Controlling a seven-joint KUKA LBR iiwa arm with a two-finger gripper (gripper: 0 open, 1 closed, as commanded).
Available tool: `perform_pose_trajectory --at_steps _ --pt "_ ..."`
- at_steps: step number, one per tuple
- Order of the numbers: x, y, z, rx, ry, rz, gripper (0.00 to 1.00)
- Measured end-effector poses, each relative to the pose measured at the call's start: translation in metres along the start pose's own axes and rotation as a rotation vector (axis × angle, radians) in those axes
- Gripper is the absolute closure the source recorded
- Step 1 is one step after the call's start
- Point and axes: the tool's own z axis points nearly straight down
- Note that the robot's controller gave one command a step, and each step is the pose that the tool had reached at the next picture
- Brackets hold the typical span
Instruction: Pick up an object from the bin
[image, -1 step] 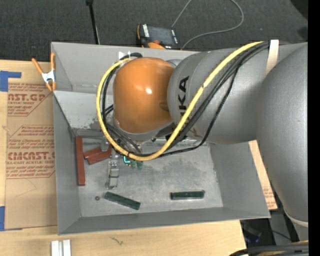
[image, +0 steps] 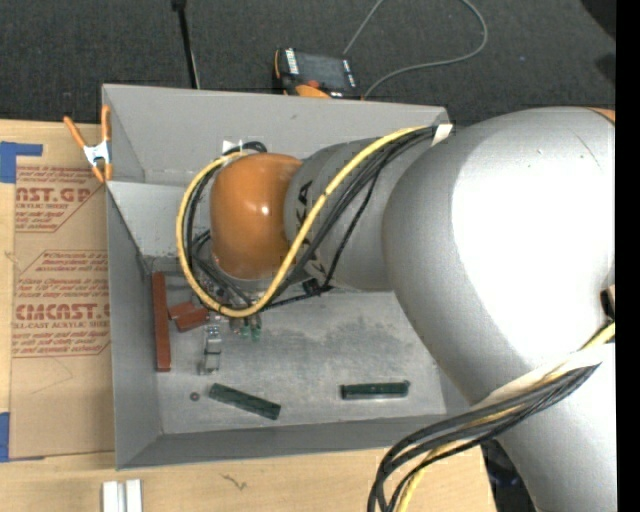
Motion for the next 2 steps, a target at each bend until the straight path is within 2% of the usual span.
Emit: perform_pose_trajectory --at_steps 1,2 --pt "-0.003 0.002 -0.008 -0.005 -0.01 -0.001 1.0" --pt "0.017 0.015 -0.141 -0.004 -0.012 -0.024 1.0"
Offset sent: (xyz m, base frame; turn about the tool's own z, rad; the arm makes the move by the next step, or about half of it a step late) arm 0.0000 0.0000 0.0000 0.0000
